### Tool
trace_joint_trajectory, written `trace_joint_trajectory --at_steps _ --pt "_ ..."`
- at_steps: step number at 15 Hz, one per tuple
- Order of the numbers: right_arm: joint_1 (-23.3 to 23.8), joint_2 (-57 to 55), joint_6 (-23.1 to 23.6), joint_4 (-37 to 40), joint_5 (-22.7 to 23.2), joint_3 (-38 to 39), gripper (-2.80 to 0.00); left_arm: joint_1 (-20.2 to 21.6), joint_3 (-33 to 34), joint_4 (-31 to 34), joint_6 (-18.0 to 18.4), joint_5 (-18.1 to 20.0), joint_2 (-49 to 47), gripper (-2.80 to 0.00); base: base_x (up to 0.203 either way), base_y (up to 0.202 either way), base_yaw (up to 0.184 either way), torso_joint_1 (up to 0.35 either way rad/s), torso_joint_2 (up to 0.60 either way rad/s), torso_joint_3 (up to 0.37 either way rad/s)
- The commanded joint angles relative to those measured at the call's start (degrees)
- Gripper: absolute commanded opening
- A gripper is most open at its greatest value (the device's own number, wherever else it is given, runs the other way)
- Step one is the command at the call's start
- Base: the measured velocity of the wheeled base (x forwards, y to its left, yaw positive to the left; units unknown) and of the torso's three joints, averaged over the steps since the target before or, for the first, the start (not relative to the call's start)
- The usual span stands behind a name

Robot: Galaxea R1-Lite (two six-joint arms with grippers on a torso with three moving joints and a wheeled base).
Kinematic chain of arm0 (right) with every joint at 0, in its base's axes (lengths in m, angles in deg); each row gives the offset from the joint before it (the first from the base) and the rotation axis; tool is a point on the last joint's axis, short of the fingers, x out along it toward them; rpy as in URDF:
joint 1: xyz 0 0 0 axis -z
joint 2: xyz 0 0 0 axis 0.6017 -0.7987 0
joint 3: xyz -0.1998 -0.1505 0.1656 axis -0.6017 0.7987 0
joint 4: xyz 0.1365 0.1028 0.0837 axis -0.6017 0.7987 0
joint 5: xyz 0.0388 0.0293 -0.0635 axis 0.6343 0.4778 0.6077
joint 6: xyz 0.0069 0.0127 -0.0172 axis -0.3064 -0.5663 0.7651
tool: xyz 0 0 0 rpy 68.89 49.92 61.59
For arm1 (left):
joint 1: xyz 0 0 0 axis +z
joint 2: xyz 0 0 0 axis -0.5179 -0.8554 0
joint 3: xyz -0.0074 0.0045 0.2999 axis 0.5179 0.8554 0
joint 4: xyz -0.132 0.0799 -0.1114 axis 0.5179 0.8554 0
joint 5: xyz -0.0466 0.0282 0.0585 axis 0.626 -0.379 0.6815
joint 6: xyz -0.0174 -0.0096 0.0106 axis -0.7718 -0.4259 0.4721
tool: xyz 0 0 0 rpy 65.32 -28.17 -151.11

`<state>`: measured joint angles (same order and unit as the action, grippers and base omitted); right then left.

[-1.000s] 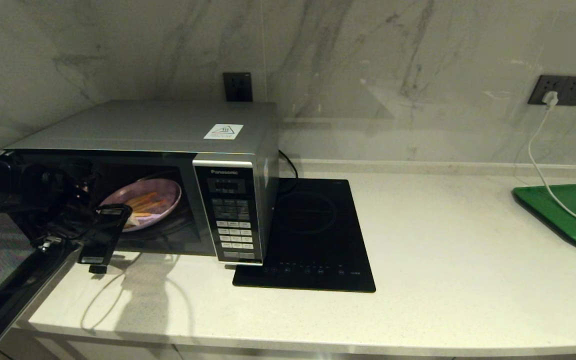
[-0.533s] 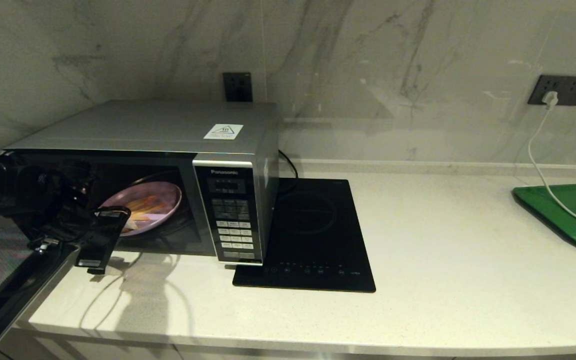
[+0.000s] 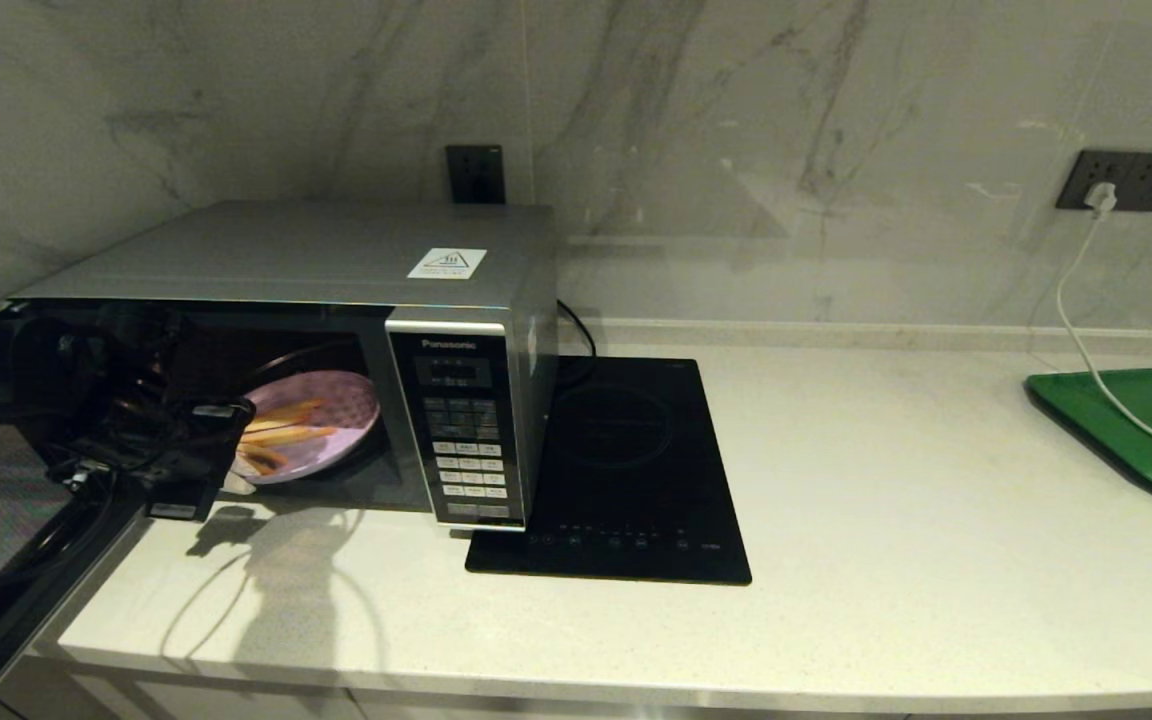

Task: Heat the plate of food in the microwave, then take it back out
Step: Take the plate out of the microwave

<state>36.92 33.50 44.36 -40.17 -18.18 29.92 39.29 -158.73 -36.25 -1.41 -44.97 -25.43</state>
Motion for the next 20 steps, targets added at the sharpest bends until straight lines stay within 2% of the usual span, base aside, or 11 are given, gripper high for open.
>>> trace_joint_trajectory --at_steps 1,10,13,16,20 --pt "-0.01 0.00 -0.03 0.08 0.00 0.06 -2.80 -0.01 0.07 0.32 -0.44 -0.02 -0.22 -2.80 0.000 0.000 0.000 0.000 0.00 0.000" --pt "-0.01 -0.04 -0.03 0.08 0.00 0.05 -2.80 -0.01 1.54 0.50 -0.14 0.46 1.10 -2.80 0.000 0.000 0.000 0.000 0.00 0.000" --pt "-0.01 0.00 -0.03 0.08 0.00 0.04 -2.80 0.27 7.23 -0.88 3.57 2.59 5.61 -2.80 0.000 0.000 0.000 0.000 0.00 0.000" --pt "-0.01 0.00 -0.03 0.08 0.00 -0.03 -2.80 0.58 13.84 -4.94 5.82 3.43 11.45 -2.80 0.000 0.000 0.000 0.000 0.00 0.000" --pt "-0.01 0.00 -0.03 0.08 0.00 -0.03 -2.80 1.46 20.05 -6.12 7.88 5.13 17.22 -2.80 0.000 0.000 0.000 0.000 0.00 0.000"
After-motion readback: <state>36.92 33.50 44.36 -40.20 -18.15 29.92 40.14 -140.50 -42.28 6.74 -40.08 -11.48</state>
